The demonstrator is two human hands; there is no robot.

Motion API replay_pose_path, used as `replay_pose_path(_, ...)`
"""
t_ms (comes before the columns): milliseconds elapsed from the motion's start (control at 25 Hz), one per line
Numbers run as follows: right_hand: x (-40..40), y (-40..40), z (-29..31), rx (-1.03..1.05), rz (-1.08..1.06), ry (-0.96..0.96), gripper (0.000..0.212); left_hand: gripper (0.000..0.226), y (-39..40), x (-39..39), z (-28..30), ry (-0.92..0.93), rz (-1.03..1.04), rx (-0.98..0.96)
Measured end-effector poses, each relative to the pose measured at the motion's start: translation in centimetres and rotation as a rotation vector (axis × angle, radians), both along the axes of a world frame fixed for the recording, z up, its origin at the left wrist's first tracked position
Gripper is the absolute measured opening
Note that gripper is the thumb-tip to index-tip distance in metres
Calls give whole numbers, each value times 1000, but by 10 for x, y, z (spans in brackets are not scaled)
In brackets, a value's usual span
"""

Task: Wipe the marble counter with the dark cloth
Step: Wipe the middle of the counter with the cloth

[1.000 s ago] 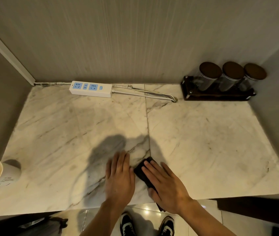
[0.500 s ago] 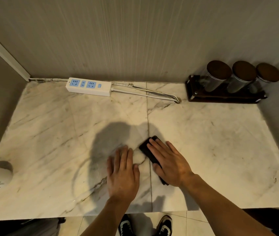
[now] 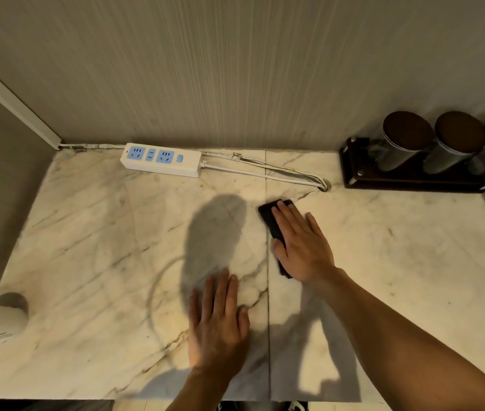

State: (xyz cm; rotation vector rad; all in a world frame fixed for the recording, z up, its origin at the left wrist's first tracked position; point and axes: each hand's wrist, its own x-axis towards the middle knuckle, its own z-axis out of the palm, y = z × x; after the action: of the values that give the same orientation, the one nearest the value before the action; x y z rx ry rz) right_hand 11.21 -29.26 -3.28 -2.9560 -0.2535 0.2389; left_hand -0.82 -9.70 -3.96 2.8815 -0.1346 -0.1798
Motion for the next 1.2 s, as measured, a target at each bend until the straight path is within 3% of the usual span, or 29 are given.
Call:
replay_pose_path(720,15,24,-6,117,-666,-42,65,54,0,2,1,18,-7,16)
replay_pose_path(1200,-67,25,-3,101,-804,-31,68,58,1,-2,-5,-2,1,59)
